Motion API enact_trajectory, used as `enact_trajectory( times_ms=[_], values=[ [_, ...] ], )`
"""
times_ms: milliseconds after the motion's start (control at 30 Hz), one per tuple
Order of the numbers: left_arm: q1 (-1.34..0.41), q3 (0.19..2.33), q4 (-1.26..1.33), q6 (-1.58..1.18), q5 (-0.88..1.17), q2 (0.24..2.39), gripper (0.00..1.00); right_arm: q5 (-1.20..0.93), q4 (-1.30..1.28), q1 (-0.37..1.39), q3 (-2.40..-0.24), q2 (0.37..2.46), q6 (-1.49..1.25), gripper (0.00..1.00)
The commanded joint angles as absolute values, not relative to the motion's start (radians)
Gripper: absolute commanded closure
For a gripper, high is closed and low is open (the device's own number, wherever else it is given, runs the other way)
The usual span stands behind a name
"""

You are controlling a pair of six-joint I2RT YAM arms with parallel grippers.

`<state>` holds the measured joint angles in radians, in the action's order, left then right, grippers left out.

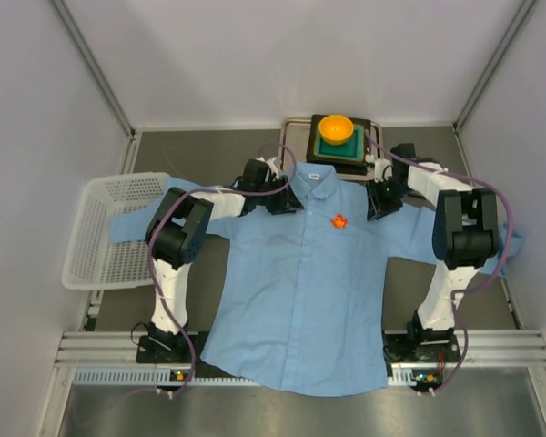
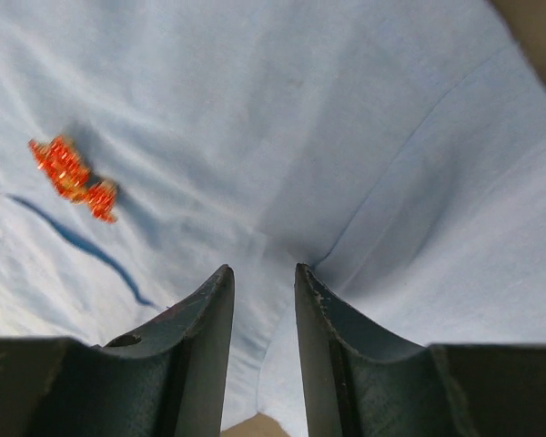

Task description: Pin the brooch onto the clothing

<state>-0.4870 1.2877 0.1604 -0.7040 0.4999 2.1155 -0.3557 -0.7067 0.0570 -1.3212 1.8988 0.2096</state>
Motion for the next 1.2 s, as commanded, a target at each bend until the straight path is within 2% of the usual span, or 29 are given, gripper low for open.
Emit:
enact_trajectory(
  times_ms=[0, 300, 433, 567, 600, 633, 733, 800, 933, 1000, 1167],
  values=[
    [-0.411, 1.238, 0.043, -0.649, 0.397, 2.049, 0.58, -0.301, -0.716, 0.058, -1.420, 1.976, 0.255, 0.67],
    [-0.351, 1.126, 0.112, -0.658, 0.393, 2.003, 0.59, -0.242, -0.732, 0.069, -1.604, 2.126, 0.305, 0.67],
    [-0.304, 1.121, 0.144, -0.647, 0.449, 1.962, 0.52, -0.236, -0.736, 0.069, -1.647, 2.145, 0.327, 0.65],
    [-0.269, 1.164, 0.052, -0.458, 0.456, 1.899, 0.45, -0.308, -0.747, 0.069, -1.666, 2.089, 0.328, 0.61],
    [-0.259, 1.172, 0.038, -0.424, 0.456, 1.887, 0.43, -0.316, -0.752, 0.069, -1.673, 2.056, 0.325, 0.59],
    [-0.241, 1.196, 0.017, -0.388, 0.465, 1.862, 0.41, -0.336, -0.770, 0.069, -1.677, 2.040, 0.325, 0.50],
    [-0.215, 1.280, -0.141, -0.229, 0.439, 1.835, 0.33, -0.367, -0.798, 0.071, -1.668, 1.965, 0.328, 0.43],
    [-0.198, 1.322, -0.248, -0.137, 0.436, 1.832, 0.29, -0.376, -0.825, 0.071, -1.648, 1.938, 0.324, 0.42],
    [-0.140, 1.362, -0.305, -0.042, 0.442, 1.796, 0.24, -0.361, -0.867, 0.069, -1.602, 1.895, 0.327, 0.41],
    [-0.138, 1.348, -0.279, -0.019, 0.400, 1.787, 0.25, -0.360, -0.870, 0.071, -1.563, 1.890, 0.325, 0.41],
    [-0.143, 1.376, -0.270, -0.064, 0.530, 1.865, 0.40, -0.311, -0.867, 0.078, -1.543, 1.945, 0.319, 0.46]
  ],
)
